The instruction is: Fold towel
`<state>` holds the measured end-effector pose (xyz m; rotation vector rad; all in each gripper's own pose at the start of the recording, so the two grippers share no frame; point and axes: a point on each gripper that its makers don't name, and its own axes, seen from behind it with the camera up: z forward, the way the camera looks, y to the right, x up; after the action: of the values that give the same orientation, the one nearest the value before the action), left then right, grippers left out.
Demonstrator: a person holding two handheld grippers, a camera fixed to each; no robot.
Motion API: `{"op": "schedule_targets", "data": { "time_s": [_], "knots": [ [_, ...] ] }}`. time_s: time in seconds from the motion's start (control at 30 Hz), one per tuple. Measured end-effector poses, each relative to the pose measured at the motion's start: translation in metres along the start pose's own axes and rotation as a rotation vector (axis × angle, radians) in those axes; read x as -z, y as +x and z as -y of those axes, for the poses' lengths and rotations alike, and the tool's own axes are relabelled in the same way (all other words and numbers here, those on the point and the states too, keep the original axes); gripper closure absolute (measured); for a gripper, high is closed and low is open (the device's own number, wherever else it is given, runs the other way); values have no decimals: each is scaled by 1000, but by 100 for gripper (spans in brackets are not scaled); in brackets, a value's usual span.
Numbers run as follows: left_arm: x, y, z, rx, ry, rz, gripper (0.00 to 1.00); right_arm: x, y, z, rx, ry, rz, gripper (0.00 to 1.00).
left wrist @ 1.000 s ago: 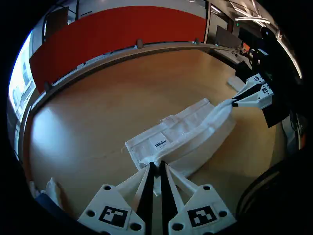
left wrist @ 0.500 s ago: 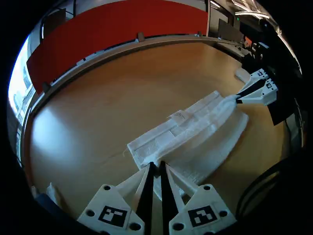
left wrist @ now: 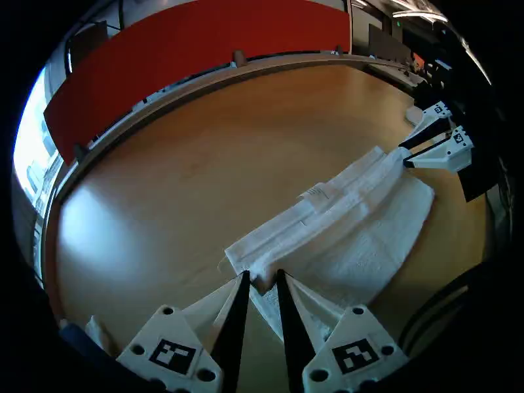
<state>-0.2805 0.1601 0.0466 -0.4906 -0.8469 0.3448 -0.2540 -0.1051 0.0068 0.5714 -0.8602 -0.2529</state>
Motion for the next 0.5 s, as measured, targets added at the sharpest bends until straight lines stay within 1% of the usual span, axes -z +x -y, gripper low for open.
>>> {"op": "schedule_targets", "data": {
  "time_s": [0.03, 0.1, 0.17, 0.23, 0.37, 0.5],
  "knots": [
    [-1, 1, 1, -3, 5, 0, 68, -1, 1, -2, -6, -7, -1, 53],
    [-2, 2, 4, -7, 13, 0, 57, -4, 2, -7, -16, -20, -4, 47],
    [-3, 3, 7, -7, 21, -1, 55, -6, 4, -10, -27, -30, -8, 41],
    [-3, 5, 10, -5, 29, -1, 44, -7, 5, -14, -34, -38, -12, 39],
    [-3, 7, 17, 3, 40, -4, 38, -8, 8, -19, -37, -54, -19, 30],
    [-1, 9, 22, 11, 50, -8, 29, -9, 10, -23, -29, -66, -22, 28]
  ]
}}
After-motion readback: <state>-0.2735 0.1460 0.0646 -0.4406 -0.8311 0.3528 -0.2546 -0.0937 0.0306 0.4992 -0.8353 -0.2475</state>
